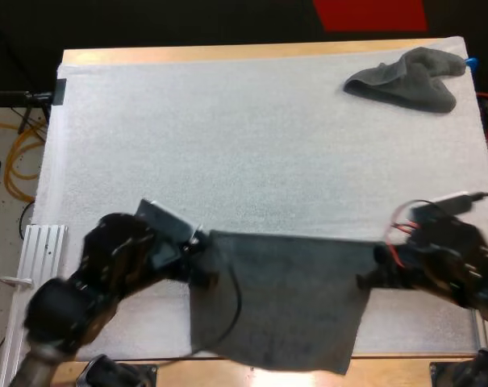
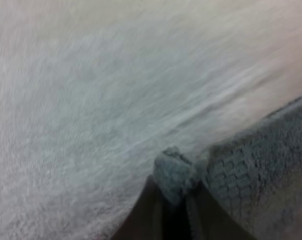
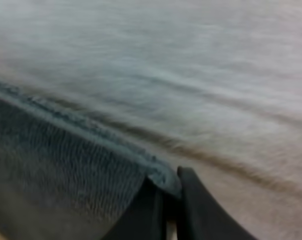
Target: Pick towel from pile fold and stack
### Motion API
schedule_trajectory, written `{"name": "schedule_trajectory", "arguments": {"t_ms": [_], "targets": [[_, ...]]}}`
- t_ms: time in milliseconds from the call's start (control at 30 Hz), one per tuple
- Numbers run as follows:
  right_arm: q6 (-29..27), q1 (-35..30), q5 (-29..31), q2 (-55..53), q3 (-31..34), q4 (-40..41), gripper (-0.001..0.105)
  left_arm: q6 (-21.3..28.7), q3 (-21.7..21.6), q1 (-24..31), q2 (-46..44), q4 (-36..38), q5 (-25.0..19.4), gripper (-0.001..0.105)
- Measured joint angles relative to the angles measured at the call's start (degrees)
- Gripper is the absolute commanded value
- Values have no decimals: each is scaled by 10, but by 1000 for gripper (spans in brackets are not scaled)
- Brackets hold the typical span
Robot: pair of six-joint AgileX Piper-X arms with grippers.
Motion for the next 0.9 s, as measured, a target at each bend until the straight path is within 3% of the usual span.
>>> {"name": "schedule_trajectory", "arguments": {"t_ms": [133,233,433,633,900], "targets": [[-32,-44,13,96,56,-104,0,0,68,50,68,-111,-4,0],[-55,-91,2,172,71,-199,0,10,92,88,137,-193,3,0],[-75,-161,-38,299,70,-365,0,28,94,138,275,-361,59,0],[-76,-199,-46,374,61,-462,0,28,94,145,372,-471,68,0],[-76,-227,-65,437,33,-495,2,34,87,145,445,-547,65,0]]}}
